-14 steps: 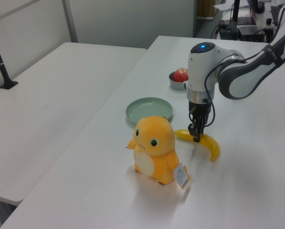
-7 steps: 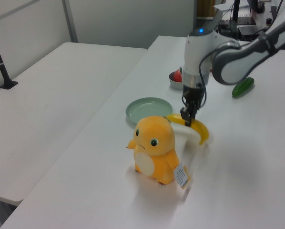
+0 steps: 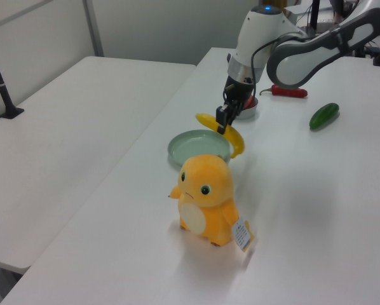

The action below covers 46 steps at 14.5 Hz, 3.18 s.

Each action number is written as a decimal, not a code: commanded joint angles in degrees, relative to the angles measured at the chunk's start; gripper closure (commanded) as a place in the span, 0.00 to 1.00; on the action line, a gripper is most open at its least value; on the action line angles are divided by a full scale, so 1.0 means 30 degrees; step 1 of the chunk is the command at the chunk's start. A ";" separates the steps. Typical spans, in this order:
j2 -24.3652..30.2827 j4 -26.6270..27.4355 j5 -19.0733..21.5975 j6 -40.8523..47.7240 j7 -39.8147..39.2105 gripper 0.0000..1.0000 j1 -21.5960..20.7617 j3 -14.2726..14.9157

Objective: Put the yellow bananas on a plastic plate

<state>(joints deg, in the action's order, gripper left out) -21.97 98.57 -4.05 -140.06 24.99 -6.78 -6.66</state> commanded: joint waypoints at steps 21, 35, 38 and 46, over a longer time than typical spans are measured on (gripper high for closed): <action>-0.5188 -0.4145 -0.0380 -0.3380 -0.1590 0.22 0.0444 0.0520; 0.6376 -0.1655 0.0379 1.3011 -0.1268 0.00 0.0824 0.0519; 0.8282 -0.1247 0.1348 1.5917 -0.1502 0.00 0.1293 0.0520; 1.0282 -0.0746 0.2345 1.7774 -0.5887 0.00 0.1328 0.2067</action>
<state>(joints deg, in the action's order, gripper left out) 8.38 94.94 2.12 -86.39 14.21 -0.33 -4.94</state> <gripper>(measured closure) 0.000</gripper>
